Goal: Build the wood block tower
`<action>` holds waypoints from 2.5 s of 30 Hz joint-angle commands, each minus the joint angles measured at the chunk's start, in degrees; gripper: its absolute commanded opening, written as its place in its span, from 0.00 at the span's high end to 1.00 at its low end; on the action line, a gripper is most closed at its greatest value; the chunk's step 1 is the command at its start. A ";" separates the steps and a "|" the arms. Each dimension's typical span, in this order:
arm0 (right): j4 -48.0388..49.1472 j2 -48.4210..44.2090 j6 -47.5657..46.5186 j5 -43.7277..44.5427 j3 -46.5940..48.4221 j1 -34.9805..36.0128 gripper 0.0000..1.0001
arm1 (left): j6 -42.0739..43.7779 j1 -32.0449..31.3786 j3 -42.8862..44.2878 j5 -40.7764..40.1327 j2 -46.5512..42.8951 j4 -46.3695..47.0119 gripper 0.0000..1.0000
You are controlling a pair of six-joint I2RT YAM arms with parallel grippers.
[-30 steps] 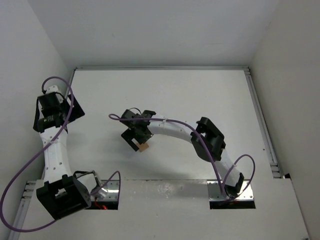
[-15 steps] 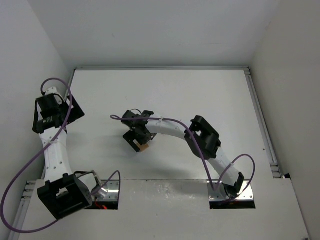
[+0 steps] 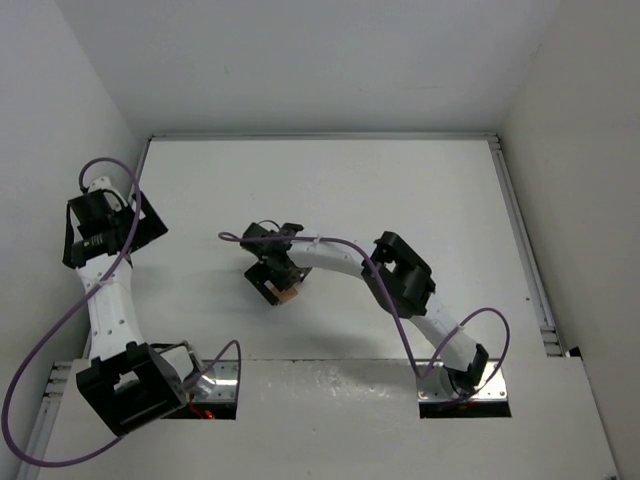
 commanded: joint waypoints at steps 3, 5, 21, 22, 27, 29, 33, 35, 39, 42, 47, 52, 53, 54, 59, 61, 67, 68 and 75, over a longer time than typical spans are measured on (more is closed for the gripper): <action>0.12 -0.21 0.79 0.22 1.53 0.17 0.11 | -0.77 1.11 -0.14 1.73 -0.02 1.96 0.09; 0.47 -0.21 0.87 0.13 1.52 0.17 0.12 | -0.77 1.63 -0.14 2.78 0.51 1.96 0.09; 0.65 0.23 2.36 -0.40 1.70 -0.18 0.22 | -0.77 1.63 -0.66 3.84 1.04 2.49 0.09; 0.82 0.40 2.54 -0.23 1.70 0.08 0.22 | -0.77 1.63 -0.66 4.36 1.04 2.49 0.09; 0.56 0.84 3.59 -0.40 2.31 -0.01 0.22 | -0.77 1.63 -0.66 4.36 1.04 2.49 0.09; 0.56 1.19 3.95 -0.49 2.66 -0.01 0.22 | -0.77 1.63 -0.66 4.36 1.56 2.49 0.09; 0.56 1.55 4.30 -0.49 3.11 0.17 0.22 | -0.77 1.63 -0.66 4.36 1.56 2.49 0.09; 0.65 1.64 4.21 -0.49 3.19 0.08 0.24 | -0.77 1.63 -0.66 4.36 1.56 2.49 0.09; 0.56 1.81 4.21 -0.23 2.84 -0.01 0.30 | -0.77 1.63 -0.66 4.89 1.56 2.49 0.09; 0.56 1.72 4.12 -0.13 2.76 -0.09 0.35 | -0.77 1.63 -0.66 4.89 1.56 2.49 0.09; 0.56 1.72 4.30 -0.14 2.75 0.17 0.41 | -0.77 1.63 -0.66 4.89 2.09 2.49 0.09; 0.56 2.07 4.04 -0.31 3.11 0.17 0.43 | -0.77 1.63 -0.66 5.42 2.09 2.49 0.09; 0.65 1.99 4.04 -0.31 3.02 0.08 0.43 | -0.77 1.63 -1.19 5.42 2.09 2.49 0.09; 0.56 2.07 4.12 -0.40 3.02 0.17 0.44 | -0.77 1.63 -1.19 5.42 2.09 2.49 0.09; 0.39 1.72 3.86 -0.31 2.93 0.17 0.53 | -0.77 1.63 -1.19 5.42 2.09 2.49 0.09; 0.56 1.64 3.95 -0.14 2.76 0.17 0.57 | -0.77 1.63 -1.19 5.42 2.09 2.49 0.09; 0.39 -0.20 1.41 0.04 1.62 0.17 0.79 | 0.55 1.63 -1.19 7.96 2.09 3.02 0.09; 0.47 -0.91 0.88 0.13 1.18 0.17 0.82 | 1.25 1.63 -1.19 8.49 2.09 3.02 0.09; 3.98 -11.54 -6.50 -2.41 -9.44 -1.41 1.00 | 1.78 1.63 -1.72 11.04 2.09 3.54 0.09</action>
